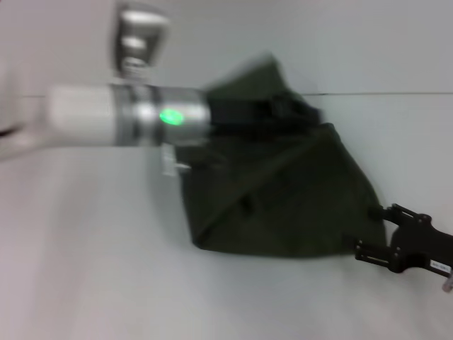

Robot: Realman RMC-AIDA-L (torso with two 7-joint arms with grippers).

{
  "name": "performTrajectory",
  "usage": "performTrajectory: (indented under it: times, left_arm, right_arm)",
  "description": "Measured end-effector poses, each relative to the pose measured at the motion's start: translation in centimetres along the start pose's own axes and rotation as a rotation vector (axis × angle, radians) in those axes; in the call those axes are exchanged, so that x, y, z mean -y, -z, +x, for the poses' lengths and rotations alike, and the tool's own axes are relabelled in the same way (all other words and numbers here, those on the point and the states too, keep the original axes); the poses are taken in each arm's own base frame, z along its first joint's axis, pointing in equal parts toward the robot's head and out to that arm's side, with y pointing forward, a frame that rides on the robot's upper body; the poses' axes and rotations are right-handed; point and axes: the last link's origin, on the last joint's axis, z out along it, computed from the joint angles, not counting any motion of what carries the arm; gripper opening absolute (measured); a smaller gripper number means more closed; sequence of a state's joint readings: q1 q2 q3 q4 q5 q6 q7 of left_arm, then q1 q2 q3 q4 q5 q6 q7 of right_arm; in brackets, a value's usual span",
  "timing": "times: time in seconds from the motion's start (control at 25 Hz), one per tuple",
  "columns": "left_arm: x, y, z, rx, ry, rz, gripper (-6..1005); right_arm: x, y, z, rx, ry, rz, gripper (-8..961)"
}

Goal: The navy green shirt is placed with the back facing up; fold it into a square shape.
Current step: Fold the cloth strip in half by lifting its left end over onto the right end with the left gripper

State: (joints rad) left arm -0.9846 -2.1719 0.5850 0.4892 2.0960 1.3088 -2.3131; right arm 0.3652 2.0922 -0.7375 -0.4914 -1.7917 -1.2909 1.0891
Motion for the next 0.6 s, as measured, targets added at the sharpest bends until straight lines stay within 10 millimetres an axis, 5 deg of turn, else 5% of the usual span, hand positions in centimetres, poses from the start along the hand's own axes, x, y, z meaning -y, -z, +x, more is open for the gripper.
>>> performTrajectory:
  times: [0.2, 0.6]
  left_arm:
    - [0.9, -4.5, -4.7, 0.043, 0.027, -0.015, 43]
    - [1.9, -4.1, -6.4, -0.011, 0.072, -0.030, 64]
  right_arm:
    - [-0.1, 1.0, 0.6, 0.012, -0.024, 0.013, 895]
    - [1.0, -0.7, -0.5, 0.013, -0.019, 0.057, 895]
